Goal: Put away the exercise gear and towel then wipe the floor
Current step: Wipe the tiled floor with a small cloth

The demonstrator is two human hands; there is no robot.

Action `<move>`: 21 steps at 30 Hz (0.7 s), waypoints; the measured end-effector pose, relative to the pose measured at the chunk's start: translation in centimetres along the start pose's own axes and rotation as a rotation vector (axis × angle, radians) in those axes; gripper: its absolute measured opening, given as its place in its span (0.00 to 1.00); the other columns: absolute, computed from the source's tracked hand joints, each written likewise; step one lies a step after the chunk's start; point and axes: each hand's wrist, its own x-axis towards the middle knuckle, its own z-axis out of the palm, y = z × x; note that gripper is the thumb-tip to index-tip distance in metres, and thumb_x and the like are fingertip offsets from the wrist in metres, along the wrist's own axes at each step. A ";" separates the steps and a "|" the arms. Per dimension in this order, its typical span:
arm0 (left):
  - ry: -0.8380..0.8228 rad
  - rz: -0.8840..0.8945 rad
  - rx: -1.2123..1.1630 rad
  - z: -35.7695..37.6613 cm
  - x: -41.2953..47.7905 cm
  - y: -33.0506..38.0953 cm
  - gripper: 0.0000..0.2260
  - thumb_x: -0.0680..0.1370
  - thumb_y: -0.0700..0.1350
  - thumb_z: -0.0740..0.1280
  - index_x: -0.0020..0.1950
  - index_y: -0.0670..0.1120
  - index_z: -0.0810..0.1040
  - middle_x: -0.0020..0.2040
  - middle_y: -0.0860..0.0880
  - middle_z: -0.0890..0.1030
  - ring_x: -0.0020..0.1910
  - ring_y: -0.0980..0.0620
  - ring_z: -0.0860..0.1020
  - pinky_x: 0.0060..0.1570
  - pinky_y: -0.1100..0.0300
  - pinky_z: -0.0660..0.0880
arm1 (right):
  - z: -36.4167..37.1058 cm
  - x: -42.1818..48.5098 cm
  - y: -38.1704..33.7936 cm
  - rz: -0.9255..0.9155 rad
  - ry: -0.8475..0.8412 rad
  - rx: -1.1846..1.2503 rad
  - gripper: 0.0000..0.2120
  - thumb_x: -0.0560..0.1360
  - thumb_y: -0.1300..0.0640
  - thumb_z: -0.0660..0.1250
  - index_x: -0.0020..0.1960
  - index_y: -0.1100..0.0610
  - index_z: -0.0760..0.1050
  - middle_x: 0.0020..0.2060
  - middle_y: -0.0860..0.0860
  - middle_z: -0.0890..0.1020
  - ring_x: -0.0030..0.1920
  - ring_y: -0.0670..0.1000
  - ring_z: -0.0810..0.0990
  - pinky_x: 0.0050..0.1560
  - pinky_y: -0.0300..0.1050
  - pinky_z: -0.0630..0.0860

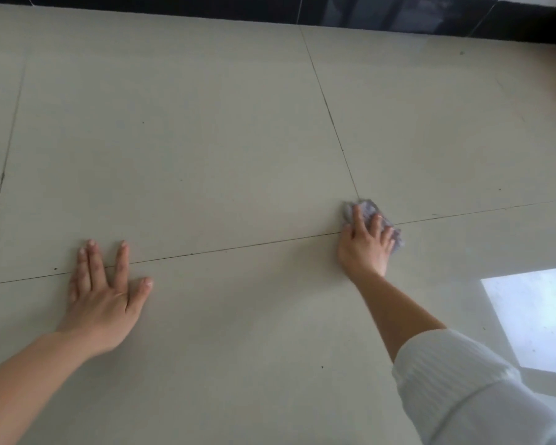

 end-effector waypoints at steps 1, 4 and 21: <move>0.004 0.005 -0.007 0.1 0.0 -0.1 0.34 0.76 0.63 0.44 0.76 0.51 0.34 0.76 0.41 0.33 0.74 0.46 0.31 0.72 0.49 0.37 | 0.8 -1.0 -1.7 -0.087 0.016 0.004 0.24 0.83 0.46 0.47 0.78 0.40 0.49 0.79 0.52 0.48 0.77 0.61 0.43 0.74 0.55 0.37; 0.016 0.016 -0.022 0.4 0.1 -0.3 0.35 0.74 0.66 0.41 0.76 0.52 0.35 0.76 0.41 0.33 0.74 0.47 0.31 0.72 0.48 0.38 | 3.1 -4.7 -6.6 -0.343 -0.024 0.058 0.23 0.83 0.46 0.49 0.77 0.39 0.51 0.79 0.50 0.49 0.78 0.59 0.41 0.73 0.49 0.32; 0.099 -0.013 -0.039 0.0 1.1 -1.4 0.30 0.78 0.61 0.42 0.77 0.51 0.38 0.76 0.41 0.34 0.75 0.46 0.33 0.73 0.49 0.37 | 3.0 -2.8 -6.5 -0.842 -0.010 -0.310 0.26 0.80 0.39 0.40 0.77 0.40 0.50 0.78 0.50 0.55 0.78 0.57 0.52 0.76 0.49 0.44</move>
